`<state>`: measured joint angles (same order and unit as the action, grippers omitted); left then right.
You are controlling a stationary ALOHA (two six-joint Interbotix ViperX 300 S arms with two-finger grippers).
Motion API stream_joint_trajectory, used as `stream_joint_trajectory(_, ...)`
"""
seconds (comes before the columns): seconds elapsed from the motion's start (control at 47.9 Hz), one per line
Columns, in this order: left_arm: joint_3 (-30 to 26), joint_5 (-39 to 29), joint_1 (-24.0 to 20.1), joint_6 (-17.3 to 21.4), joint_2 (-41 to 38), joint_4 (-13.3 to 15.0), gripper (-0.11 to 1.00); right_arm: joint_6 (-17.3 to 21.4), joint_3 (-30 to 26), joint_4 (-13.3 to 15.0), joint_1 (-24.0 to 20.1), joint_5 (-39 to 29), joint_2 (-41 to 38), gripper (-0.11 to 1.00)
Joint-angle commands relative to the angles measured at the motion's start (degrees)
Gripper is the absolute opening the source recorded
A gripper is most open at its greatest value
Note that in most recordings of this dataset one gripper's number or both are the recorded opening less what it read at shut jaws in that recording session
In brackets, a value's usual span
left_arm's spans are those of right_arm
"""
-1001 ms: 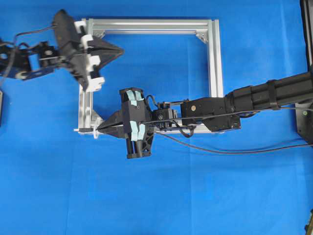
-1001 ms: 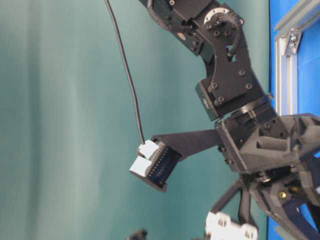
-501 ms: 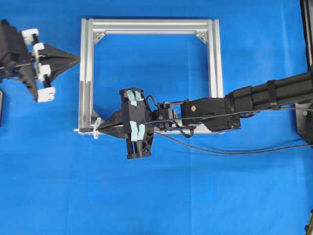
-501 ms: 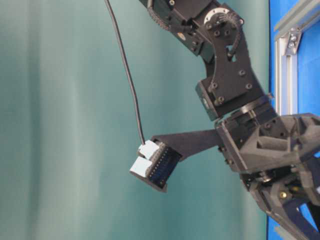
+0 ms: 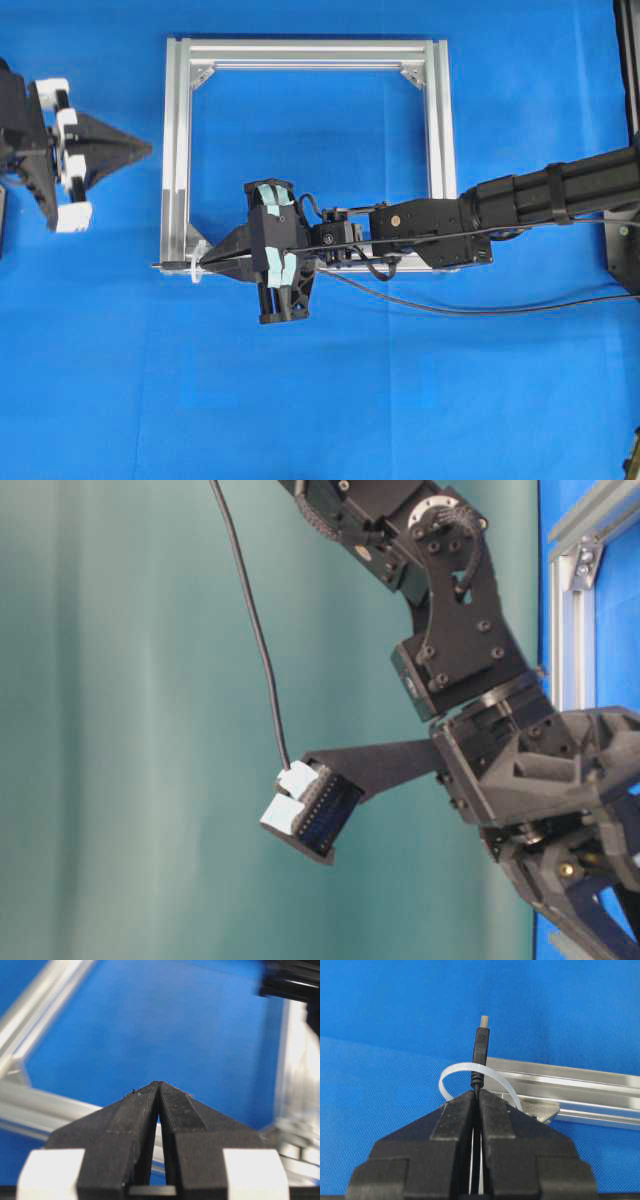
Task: Insert the wire through the string loop located on the left side.
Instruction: 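Move the open left gripper to the plug emerging from the loop, then close the left gripper on the USB plug beyond the loop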
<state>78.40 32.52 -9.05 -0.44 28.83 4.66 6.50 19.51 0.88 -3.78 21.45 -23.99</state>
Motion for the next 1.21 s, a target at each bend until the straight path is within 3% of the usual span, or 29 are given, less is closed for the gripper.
stream_joint_trajectory(0.0, -0.18, 0.09, 4.57, 0.00, 0.62, -0.26, 0.00, -0.09, -0.88, 0.00, 0.09, 0.18, 1.05, 0.00)
stream_joint_trajectory(0.313, -0.44, 0.00, 14.77, -0.62, 1.58, -0.26, 0.00, -0.09, -0.88, 0.00, 0.18, 0.18, 1.05, 0.00)
stream_joint_trajectory(0.751, -0.79, 0.35, 16.87, -0.79, 1.58, -0.26, 0.02, -0.09, -0.88, 0.00, 0.18, 0.09, 1.14, 0.00)
stream_joint_trajectory(0.855, -0.97, 0.35, 17.49, -0.79, 1.58, -0.26, 0.20, -0.09, -0.88, 0.00, 0.18, 0.09, 1.05, 0.00)
stream_joint_trajectory(1.001, -1.05, 0.26, 17.58, -0.79, 1.58, -0.26, 0.64, -0.09, -0.88, 0.00, 0.18, 0.09, 1.14, 0.00)
stream_joint_trajectory(1.085, -1.05, 0.26, 17.67, -0.79, 1.58, -0.26, 0.85, -0.09, -0.88, 0.00, 0.18, 0.09, 1.14, 0.00)
stream_joint_trajectory(1.189, -1.05, 0.26, 17.58, -0.79, 1.49, -0.26, 0.91, -0.09, -0.88, 0.00, 0.18, 0.09, 1.14, 0.00)
